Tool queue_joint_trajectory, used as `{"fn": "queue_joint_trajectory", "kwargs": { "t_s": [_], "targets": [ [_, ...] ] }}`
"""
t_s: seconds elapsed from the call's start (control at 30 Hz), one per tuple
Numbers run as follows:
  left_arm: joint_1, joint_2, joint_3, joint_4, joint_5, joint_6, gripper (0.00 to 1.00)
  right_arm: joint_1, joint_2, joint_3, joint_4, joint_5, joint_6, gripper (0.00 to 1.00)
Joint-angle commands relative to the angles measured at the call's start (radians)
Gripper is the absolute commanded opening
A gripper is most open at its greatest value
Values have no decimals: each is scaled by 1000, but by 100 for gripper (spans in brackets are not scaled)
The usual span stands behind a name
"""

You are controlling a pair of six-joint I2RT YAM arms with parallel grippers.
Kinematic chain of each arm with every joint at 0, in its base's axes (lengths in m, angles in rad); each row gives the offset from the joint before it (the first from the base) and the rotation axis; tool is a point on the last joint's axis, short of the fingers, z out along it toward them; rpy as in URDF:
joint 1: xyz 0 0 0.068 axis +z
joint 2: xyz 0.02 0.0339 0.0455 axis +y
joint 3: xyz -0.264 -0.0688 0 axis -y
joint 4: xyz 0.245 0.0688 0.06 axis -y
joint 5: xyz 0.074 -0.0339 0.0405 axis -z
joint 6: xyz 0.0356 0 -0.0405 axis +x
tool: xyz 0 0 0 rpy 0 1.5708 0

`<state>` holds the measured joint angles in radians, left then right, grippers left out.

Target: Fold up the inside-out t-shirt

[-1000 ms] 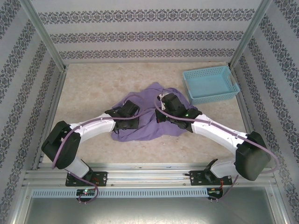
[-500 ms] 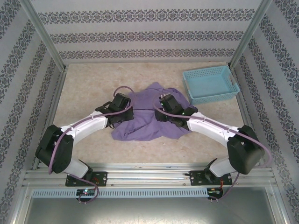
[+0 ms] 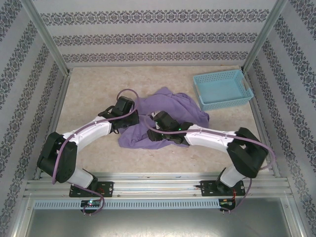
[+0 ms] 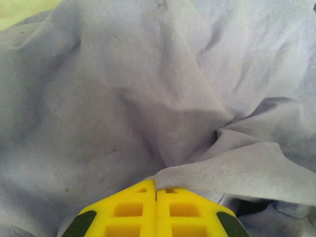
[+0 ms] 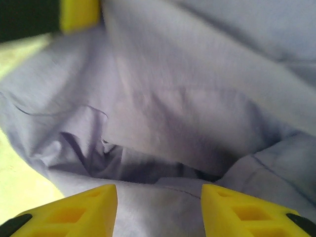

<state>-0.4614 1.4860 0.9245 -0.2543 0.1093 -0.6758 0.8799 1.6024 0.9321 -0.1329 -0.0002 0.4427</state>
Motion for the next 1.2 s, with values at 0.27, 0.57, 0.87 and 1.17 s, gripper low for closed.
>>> {"fn": "queue_joint_trajectory", "kwargs": {
  "t_s": [0.27,0.57,0.87,1.17],
  "targets": [
    [38,-29,34,17,37,-14,0,0,188,130,16,36,-5,53],
    [38,-19,30,23,67,-16,0,-27,242,222,-20,117,-11,24],
    [62,-78,-5,-39,31,14,3,-27,70,235,-105,84,-23,0],
    [-118,-472,-222,-54,-94,50,39,-18,-12,287,-235,-1,45,0]
  ]
}}
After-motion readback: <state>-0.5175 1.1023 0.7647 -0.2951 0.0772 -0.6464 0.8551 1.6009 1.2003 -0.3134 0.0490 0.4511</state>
